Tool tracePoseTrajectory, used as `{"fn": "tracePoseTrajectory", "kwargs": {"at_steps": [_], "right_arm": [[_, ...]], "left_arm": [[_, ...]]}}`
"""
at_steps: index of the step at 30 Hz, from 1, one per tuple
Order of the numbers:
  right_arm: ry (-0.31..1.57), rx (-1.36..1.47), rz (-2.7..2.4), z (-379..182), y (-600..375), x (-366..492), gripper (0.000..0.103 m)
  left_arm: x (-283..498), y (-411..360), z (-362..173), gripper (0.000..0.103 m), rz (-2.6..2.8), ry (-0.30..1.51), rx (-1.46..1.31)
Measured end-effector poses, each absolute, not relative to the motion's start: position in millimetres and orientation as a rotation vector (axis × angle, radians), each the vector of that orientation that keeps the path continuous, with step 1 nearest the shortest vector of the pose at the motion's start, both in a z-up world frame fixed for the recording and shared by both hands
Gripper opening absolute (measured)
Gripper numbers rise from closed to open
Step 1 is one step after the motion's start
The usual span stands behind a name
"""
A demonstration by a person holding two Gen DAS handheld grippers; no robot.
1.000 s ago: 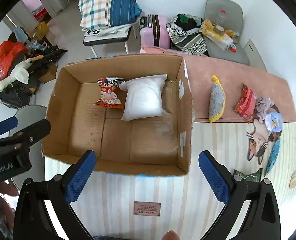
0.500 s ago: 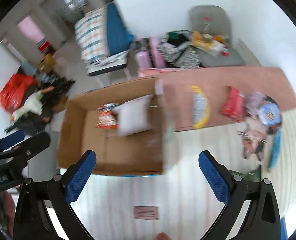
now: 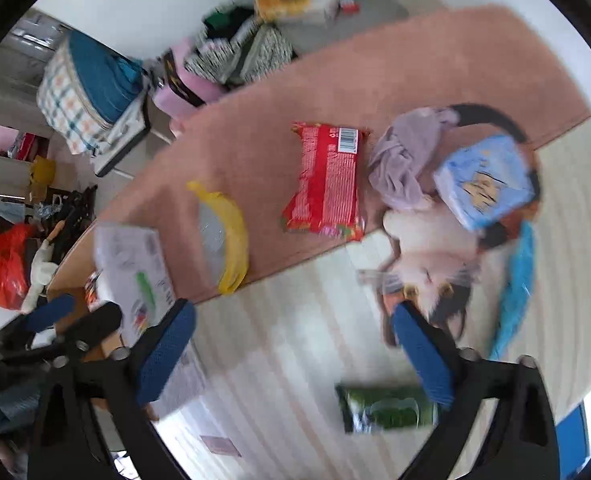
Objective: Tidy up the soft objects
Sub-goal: 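Grasp the red snack packet with right gripper while left grasps yellow sponge, then carry the red packet and sponge into the box and release both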
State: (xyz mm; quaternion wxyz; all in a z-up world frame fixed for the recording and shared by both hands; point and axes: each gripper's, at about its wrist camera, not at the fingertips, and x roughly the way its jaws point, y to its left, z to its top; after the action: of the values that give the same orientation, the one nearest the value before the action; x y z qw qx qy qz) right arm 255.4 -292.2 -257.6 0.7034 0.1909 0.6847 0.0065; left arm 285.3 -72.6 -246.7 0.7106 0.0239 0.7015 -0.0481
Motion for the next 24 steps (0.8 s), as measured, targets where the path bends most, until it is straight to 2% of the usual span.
{"fn": "tracePoseTrajectory", "kwargs": {"at_steps": [3,9,11,13,18,20,21,22,24], "right_arm": [[1.592,0.429,0.025,-296,-297,295,0.088],[1.72,0.376,-0.01,-368,-292,352,0.082],[1.757,0.354,-0.031,-384,-291,361,0.075],[1.778,0.3,-0.053,-392,-292,364,0.053],[1.815,0.187,-0.04,-396,-300,362,0.052],[1.83,0.201,-0.028,-401,-305,359,0.056],[1.84,0.199,-0.031,-404,-307,357,0.058],[1.831,0.196,-0.026,-405,-307,356,0.058],[1.83,0.178,-0.031,-406,-307,355,0.058]], "left_arm": [[307,-77,-277,0.098,-0.07,1.617,0.044],[330,-83,-321,0.098,-0.03,1.699,0.045],[335,-85,-330,0.098,-0.034,1.721,0.036],[341,-89,-341,0.098,-0.044,1.752,0.041],[345,-100,-372,0.098,-0.065,1.81,0.046],[343,-105,-384,0.098,-0.067,1.834,0.069],[342,-106,-390,0.089,-0.066,1.841,0.076],[341,-107,-393,0.066,-0.06,1.847,0.081],[338,-105,-397,0.053,-0.054,1.851,0.064]]}}
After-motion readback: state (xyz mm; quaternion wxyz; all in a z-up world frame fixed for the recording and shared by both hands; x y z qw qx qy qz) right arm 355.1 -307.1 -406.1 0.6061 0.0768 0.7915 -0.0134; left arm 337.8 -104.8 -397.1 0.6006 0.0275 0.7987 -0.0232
